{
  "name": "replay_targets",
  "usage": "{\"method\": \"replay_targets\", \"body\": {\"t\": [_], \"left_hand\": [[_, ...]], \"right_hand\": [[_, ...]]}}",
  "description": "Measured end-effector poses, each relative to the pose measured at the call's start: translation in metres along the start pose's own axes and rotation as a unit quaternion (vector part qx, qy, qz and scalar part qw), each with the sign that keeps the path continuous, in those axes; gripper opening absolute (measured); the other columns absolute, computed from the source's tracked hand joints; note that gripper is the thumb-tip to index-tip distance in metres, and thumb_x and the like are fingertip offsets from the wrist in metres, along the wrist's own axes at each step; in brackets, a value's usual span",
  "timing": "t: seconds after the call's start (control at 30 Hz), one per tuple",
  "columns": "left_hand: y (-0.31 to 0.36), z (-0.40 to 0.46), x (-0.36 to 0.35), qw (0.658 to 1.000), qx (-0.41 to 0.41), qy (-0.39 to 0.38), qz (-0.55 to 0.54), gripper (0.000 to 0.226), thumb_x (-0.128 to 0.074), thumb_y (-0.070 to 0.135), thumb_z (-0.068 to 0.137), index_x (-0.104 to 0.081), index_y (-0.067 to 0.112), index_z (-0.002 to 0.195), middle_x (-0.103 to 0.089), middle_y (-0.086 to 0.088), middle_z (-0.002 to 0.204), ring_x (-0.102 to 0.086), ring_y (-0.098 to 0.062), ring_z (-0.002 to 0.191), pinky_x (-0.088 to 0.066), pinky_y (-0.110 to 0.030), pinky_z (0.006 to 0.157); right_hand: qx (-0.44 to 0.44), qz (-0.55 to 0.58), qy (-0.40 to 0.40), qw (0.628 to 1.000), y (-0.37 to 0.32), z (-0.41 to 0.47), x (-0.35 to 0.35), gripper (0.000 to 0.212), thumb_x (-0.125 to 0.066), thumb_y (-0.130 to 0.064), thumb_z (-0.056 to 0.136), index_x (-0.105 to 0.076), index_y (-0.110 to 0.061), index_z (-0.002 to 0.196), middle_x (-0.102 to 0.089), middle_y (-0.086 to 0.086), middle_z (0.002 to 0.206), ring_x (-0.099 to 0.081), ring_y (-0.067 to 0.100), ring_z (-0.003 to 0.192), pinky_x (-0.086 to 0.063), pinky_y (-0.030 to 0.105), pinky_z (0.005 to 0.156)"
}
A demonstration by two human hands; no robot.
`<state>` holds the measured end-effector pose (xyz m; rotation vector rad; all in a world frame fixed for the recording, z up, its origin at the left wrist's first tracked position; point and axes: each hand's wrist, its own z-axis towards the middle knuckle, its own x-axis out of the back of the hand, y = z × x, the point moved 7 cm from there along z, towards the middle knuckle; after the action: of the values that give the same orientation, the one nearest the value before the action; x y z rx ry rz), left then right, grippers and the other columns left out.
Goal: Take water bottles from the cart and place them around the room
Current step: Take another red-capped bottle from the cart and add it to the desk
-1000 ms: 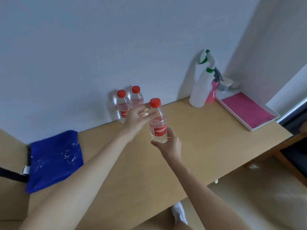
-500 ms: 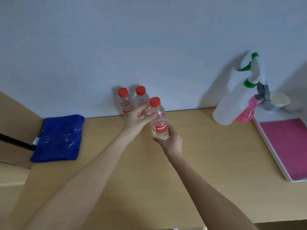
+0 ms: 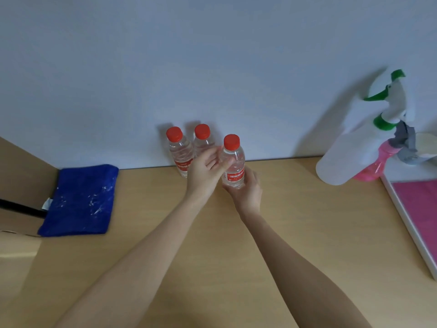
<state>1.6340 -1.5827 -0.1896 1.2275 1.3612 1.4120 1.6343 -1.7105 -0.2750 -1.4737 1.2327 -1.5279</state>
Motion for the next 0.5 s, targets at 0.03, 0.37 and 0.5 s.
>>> {"method": "replay_targets", "body": {"t": [0.03, 0.37, 0.5], "left_hand": [[0.002, -0.001, -0.001, 1.000, -0.009, 0.012, 0.012, 0.034, -0.072, 0.012, 0.080, -0.063, 0.003, 0.111, -0.069, -0.005, 0.108, -0.065, -0.010, 0.103, -0.050, -0.025, 0.093], [-0.020, -0.002, 0.012, 0.997, 0.019, 0.047, 0.055, 0.028, -0.071, 0.015, 0.081, -0.068, 0.015, 0.109, -0.073, -0.004, 0.099, -0.069, -0.016, 0.096, -0.053, -0.043, 0.091], [-0.024, 0.001, 0.009, 0.999, 0.038, 0.031, 0.024, 0.029, -0.070, 0.017, 0.082, -0.067, 0.017, 0.111, -0.072, -0.003, 0.104, -0.066, -0.013, 0.102, -0.051, -0.044, 0.094]], "right_hand": [[0.004, -0.005, 0.001, 1.000, 0.000, 0.004, -0.001, 0.053, -0.084, -0.021, 0.064, -0.060, -0.013, 0.111, -0.054, -0.005, 0.098, -0.057, 0.013, 0.087, -0.035, 0.007, 0.066], [0.035, 0.004, -0.015, 0.999, -0.008, 0.030, -0.011, 0.060, -0.081, -0.031, 0.069, -0.055, -0.018, 0.121, -0.056, -0.003, 0.110, -0.055, 0.009, 0.095, -0.037, 0.016, 0.074], [0.042, -0.006, -0.020, 0.999, -0.008, 0.034, -0.014, 0.064, -0.078, -0.031, 0.071, -0.051, -0.017, 0.127, -0.055, 0.000, 0.119, -0.052, 0.013, 0.108, -0.036, 0.017, 0.081]]}}
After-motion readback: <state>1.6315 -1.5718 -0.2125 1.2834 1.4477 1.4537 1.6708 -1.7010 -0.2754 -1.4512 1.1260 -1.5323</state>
